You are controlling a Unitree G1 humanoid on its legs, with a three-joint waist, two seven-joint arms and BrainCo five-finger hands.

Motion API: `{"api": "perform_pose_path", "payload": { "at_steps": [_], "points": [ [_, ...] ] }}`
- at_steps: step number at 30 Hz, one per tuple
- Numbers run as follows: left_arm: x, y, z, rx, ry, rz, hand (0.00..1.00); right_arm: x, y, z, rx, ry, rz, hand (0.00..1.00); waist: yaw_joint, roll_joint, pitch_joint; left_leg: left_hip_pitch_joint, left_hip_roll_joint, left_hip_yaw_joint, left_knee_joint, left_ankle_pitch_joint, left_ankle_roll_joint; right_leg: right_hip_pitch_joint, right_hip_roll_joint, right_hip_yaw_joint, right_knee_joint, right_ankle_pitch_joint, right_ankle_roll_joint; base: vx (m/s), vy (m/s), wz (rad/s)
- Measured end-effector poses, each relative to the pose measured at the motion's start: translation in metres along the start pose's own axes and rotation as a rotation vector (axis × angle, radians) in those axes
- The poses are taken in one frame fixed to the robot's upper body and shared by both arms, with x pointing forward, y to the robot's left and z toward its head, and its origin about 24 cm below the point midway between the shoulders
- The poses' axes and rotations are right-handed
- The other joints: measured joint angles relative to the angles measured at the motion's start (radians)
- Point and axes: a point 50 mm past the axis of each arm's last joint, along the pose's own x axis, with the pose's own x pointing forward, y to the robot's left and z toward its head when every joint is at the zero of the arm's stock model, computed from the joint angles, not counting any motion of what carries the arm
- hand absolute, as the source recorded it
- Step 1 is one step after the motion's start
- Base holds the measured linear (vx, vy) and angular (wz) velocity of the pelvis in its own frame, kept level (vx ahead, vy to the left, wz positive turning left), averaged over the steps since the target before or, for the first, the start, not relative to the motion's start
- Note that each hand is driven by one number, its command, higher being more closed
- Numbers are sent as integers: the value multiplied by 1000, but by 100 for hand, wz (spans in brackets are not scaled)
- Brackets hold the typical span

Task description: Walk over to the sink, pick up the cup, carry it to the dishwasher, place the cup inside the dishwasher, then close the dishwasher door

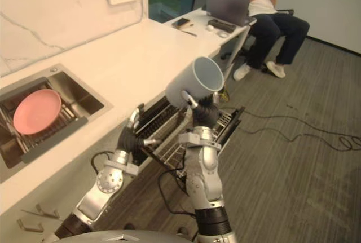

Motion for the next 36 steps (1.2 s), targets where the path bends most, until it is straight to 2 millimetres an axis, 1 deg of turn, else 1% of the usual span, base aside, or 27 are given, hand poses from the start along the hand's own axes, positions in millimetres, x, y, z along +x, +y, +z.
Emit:
{"api": "perform_pose_path", "payload": {
  "at_steps": [1,2,3,4,5,6,7,9,10,12,13,14,15,16,17,19,20,22,23,25,26,28,30,31,32,34,36],
  "points": [
    [-6,-1,-13,-8,60,-30,0,2,-9,0,-52,4,-19,100,0,0,1,-7,0,0,0,2,0,-4,0,0,-1,4,3,0,0,0],
    [-9,-2,-19,-9,92,-50,0,2,-14,0,-74,12,-29,100,1,0,3,-10,0,-1,0,3,1,-7,0,-1,-1,6,5,-3,-1,6],
    [-15,-4,-30,-16,153,-87,0,4,-24,-1,-110,32,-51,100,2,1,9,-21,0,-6,0,5,1,-15,0,-5,-2,8,4,-10,0,10],
    [-20,-4,-41,-15,208,-121,0,5,-34,-1,-151,49,-72,100,5,0,27,-33,0,-13,0,9,-1,-24,-1,-9,-2,10,1,-18,1,14],
    [-23,-3,-45,-8,231,-135,0,7,-38,-1,-182,57,-80,100,7,1,39,-39,0,-18,0,13,0,-27,-2,-14,-3,11,-2,-44,4,16],
    [-26,-1,-53,3,267,-151,0,10,-43,-2,-216,70,-89,100,6,1,64,-45,2,-25,1,17,-2,-30,-2,-21,-3,14,-4,-76,-1,15],
    [-32,5,-65,16,334,-159,0,18,-51,-2,-252,94,-104,100,13,2,98,-63,4,-28,1,24,-7,-44,-1,-24,-7,23,-9,-82,-6,13],
    [-40,13,-79,2,411,-148,0,27,-56,0,-285,106,-112,100,21,4,136,-80,7,-29,1,31,-13,-56,1,-27,-13,34,-12,-75,-16,7],
    [-48,21,-92,-7,477,-125,0,34,-61,3,-343,107,-117,100,29,8,171,-91,9,-31,2,35,-14,-59,3,-33,-24,44,-13,-61,-18,7],
    [-57,29,-99,-19,519,-93,0,41,-65,5,-388,117,-128,100,34,12,204,-108,11,-41,22,33,-10,-60,5,-44,-27,47,-15,-31,-14,17],
    [-60,36,-103,-26,538,-74,0,44,-69,6,-411,130,-139,100,35,16,220,-122,11,-54,35,31,-10,-61,5,-59,-27,47,-15,-13,-12,35],
    [-65,43,-107,-48,561,-44,0,51,-74,6,-436,154,-151,100,42,18,245,-137,12,-66,47,31,-10,-63,6,-75,-27,47,-14,-13,-19,39],
    [-66,49,-110,-68,570,-11,0,56,-78,6,-455,179,-166,100,50,21,261,-154,12,-78,56,31,-10,-71,7,-85,-27,48,-15,-14,-26,31],
    [-67,56,-112,-94,573,26,0,65,-83,6,-477,209,-179,100,64,22,279,-180,15,-82,63,33,-10,-91,10,-90,-27,53,-15,-14,-23,17],
    [-69,60,-113,-103,571,47,0,69,-84,7,-486,220,-185,100,70,23,292,-187,16,-84,64,35,-9,-96,11,-93,-27,55,-16,-4,-28,21],
    [-75,74,-118,-152,580,116,0,83,-93,7,-520,275,-211,100,84,36,352,-202,16,-109,68,42,-8,-95,13,-120,-27,55,-16,4,-26,27],
    [-78,78,-120,-171,584,138,0,86,-95,7,-528,292,-217,100,91,41,362,-205,16,-112,68,43,-8,-96,14,-125,-27,55,-16,20,-22,25],
    [-85,92,-125,-241,585,237,0,99,-101,8,-549,342,-225,100,113,59,393,-225,15,-133,68,53,-4,-106,16,-142,-27,55,-16,34,-25,22],
    [-87,96,-125,-260,581,262,0,103,-101,8,-553,351,-224,100,119,61,398,-233,15,-136,68,55,-4,-112,17,-146,-27,55,-16,33,-27,20],
    [-88,105,-124,-312,552,310,0,121,-103,13,-605,398,-213,100,133,78,413,-266,13,-158,66,68,-4,-133,18,-166,-27,55,-16,34,-30,25],
    [-88,105,-124,-322,547,307,0,125,-104,15,-630,408,-212,100,141,83,416,-269,13,-162,64,70,-3,-136,18,-168,-27,55,-16,39,-24,21],
    [-92,103,-128,-368,557,300,0,139,-102,22,-653,434,-199,100,170,98,425,-283,11,-167,59,75,-2,-150,17,-179,-28,55,-16,46,-12,10],
    [-94,100,-132,-396,568,301,0,146,-96,23,-696,451,-167,100,177,107,432,-289,9,-179,59,77,-3,-150,17,-189,-28,54,-16,50,-12,15],
    [-94,100,-132,-415,563,310,0,151,-88,21,-730,478,-131,100,184,108,433,-301,9,-186,59,80,-5,-160,18,-191,-28,53,-16,51,-14,15],
    [-93,100,-132,-423,559,309,0,153,-86,19,-743,489,-121,100,189,110,433,-305,9,-188,59,82,-5,-163,19,-192,-28,53,-16,44,-11,12],
    [-88,97,-132,-442,556,298,0,153,-88,13,-758,556,-109,100,213,122,441,-307,9,-190,59,83,-5,-163,19,-195,-28,53,-16,29,-4,5],
    [-87,95,-134,-463,569,286,0,152,-92,10,-790,587,-120,100,221,127,443,-315,9,-196,58,85,-6,-167,19,-203,-28,52,-17,21,-2,7]
  ]
}}
